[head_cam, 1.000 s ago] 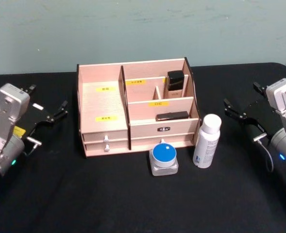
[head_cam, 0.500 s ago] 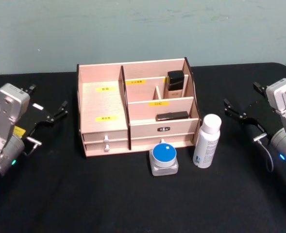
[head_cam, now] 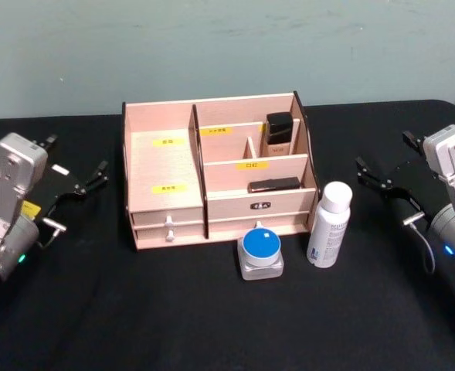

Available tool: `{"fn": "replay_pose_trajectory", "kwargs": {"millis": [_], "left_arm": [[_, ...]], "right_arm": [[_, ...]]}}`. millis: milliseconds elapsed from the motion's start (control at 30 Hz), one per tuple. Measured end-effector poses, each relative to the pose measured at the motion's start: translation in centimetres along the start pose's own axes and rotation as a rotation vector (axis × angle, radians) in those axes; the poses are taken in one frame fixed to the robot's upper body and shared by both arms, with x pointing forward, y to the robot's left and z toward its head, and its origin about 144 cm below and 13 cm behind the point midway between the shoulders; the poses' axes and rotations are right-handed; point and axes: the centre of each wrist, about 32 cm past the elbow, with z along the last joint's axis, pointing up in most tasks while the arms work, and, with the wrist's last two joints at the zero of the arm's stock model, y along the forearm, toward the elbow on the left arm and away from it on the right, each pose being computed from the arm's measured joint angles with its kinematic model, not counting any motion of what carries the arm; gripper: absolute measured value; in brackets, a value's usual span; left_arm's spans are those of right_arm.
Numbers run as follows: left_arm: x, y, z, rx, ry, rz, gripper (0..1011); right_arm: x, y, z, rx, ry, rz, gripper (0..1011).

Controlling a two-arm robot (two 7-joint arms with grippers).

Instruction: Pick up the facial cleanser and watermelon frost from the table and place them into the tiered storage box.

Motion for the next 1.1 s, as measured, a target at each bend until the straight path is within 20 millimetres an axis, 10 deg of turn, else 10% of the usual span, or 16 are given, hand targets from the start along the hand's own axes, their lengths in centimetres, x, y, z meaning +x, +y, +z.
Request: {"fn": "replay_pose_trajectory", "kwargs": {"millis": [533,1100], "left_arm": [[0.0,0.0,0.0,0.0,0.0,0.0,1010],[0.0,0.0,0.0,0.0,0.0,0.0,1010]], "right_arm": [[0.4,-0.3,0.2,0.015,0.016,0.004,1002],[0.8,-4.4,6.8,0.163,-0.006,0.129,1002]]}}
